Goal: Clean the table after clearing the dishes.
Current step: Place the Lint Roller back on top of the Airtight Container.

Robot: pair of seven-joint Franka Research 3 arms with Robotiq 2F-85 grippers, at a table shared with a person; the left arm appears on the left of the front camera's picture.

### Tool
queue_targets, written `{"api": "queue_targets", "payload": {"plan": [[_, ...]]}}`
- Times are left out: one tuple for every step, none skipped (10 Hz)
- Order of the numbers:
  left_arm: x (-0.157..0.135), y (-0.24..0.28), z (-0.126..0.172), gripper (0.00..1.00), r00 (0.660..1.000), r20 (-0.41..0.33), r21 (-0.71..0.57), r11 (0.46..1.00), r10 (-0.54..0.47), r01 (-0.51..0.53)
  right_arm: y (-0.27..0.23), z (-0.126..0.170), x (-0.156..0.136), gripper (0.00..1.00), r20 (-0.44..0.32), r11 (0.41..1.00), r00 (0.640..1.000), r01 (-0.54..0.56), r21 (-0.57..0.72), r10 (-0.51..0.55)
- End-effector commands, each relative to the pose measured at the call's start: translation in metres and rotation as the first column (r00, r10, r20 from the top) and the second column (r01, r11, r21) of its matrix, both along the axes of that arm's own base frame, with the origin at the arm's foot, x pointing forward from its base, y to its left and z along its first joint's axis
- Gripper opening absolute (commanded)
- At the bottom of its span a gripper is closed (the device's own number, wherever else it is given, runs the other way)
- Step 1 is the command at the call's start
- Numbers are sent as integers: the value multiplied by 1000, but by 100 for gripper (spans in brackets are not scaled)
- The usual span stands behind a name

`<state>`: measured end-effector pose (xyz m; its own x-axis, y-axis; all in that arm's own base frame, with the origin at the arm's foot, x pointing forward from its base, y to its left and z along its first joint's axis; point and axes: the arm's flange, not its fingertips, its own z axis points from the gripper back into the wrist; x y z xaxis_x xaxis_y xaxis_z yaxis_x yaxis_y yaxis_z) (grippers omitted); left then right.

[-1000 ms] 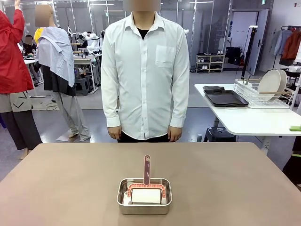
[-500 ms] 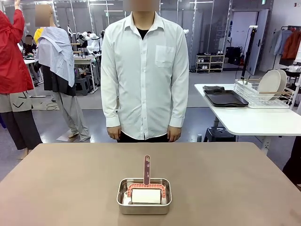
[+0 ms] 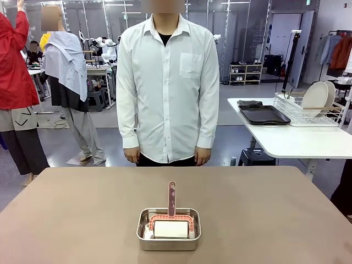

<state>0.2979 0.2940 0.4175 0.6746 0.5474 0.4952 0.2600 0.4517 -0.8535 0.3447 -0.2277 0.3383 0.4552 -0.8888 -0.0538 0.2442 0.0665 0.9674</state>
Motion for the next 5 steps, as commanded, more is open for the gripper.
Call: {"api": "queue_targets", "payload": {"plan": [[-4,0,0,100,1000,28,-9,1000,3,-3,1,5,0,100,-3,1000,1000,7,1,-7],[-4,0,0,100,1000,28,-9,1000,3,-3,1,5,0,100,-3,1000,1000,7,1,-7],[-4,0,0,100,1000,28,-9,1000,3,-3,1,5,0,100,-3,1000,1000,7,1,-7],[-4,0,0,100,1000,28,-9,1000,3,-3,1,5,0,100,-3,1000,1000,7,1,-7],[-4,0,0,100,1000,28,-9,1000,3,-3,1,5,0,100,-3,1000,1000,7,1,-7]]}}
